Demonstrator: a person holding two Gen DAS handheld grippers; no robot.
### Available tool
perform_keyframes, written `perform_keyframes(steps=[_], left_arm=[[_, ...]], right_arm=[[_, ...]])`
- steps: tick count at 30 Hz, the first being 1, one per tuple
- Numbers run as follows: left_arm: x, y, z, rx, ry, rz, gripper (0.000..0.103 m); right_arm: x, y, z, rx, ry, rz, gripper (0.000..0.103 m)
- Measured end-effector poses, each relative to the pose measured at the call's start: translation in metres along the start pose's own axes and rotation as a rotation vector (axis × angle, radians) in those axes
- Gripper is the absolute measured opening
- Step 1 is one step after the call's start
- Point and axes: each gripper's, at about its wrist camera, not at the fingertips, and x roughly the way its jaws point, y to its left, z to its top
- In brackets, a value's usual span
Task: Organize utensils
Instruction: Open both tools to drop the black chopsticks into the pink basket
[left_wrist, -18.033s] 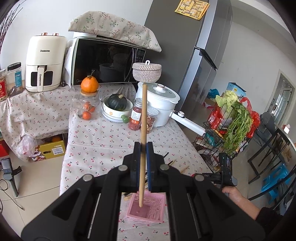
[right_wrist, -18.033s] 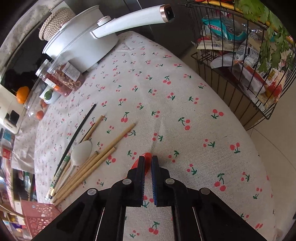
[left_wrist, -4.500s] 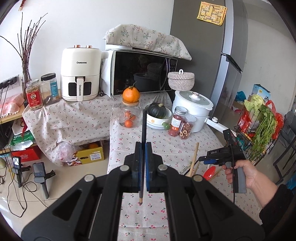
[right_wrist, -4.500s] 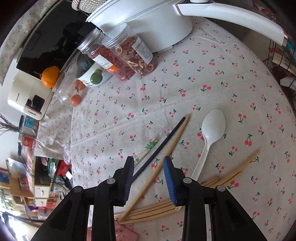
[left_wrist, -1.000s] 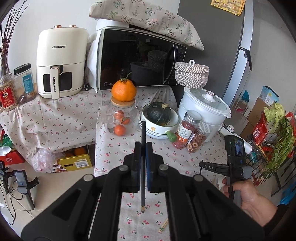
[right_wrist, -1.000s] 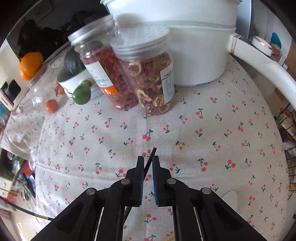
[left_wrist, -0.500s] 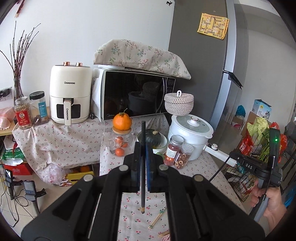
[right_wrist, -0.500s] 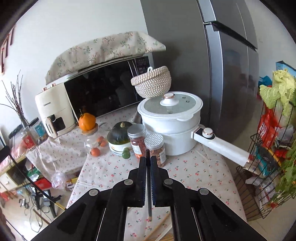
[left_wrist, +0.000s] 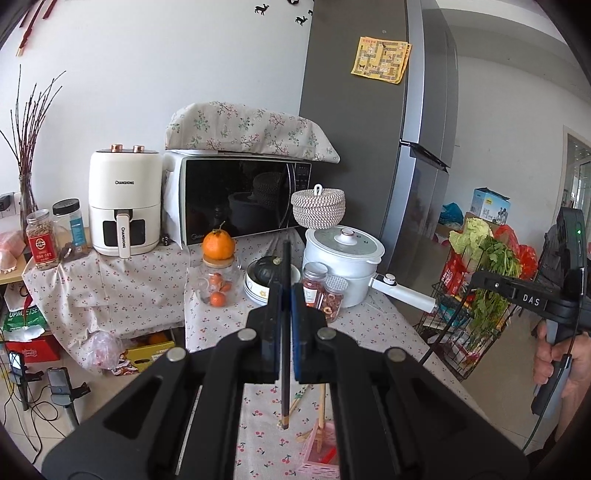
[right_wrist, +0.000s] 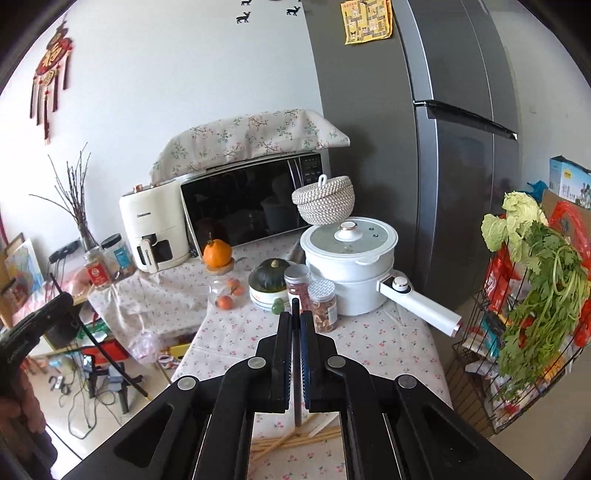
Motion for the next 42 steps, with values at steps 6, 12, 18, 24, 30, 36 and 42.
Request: perform_keyframes(steps=[6,12,18,24,30,36,42], left_arm=[[-0.006,-0.001,-0.01,-0.029,0.028,-0.075,0.005],[-0.012,-0.012,-0.006,-0.031,0.025,-0.144,0.005],[0.008,-0.018,-0.017,-0.035,0.086,-0.193,0.005],[0.034,-0.02,-0.033,-0.032,0.186,-0.189,0.005],[0.056,-0.021,-0.048,-0.043,0.263,-0.181,0.006],[0.055,-0.02,-0.048,-0.052,0.256,-0.17,0.007],[0.053,-0.019,-0.045,-0.053,0.25,-0.167,0.016]], right_arm=[[-0.035,0.021,-0.005,-0.082,-0.015,0.03,0.004],[-0.068,0.036,0.006,-0.066,-0.079,0.147,0.004],[-0.055,0.057,0.003,-0.057,-0.042,0.263,0.004],[-0.008,0.068,-0.017,-0.049,0.093,0.3,0.004],[0.042,0.071,-0.042,-0.033,0.231,0.289,0.004],[0.061,0.064,-0.05,0.01,0.289,0.307,0.006],[0.059,0.058,-0.045,0.036,0.278,0.313,0.007]])
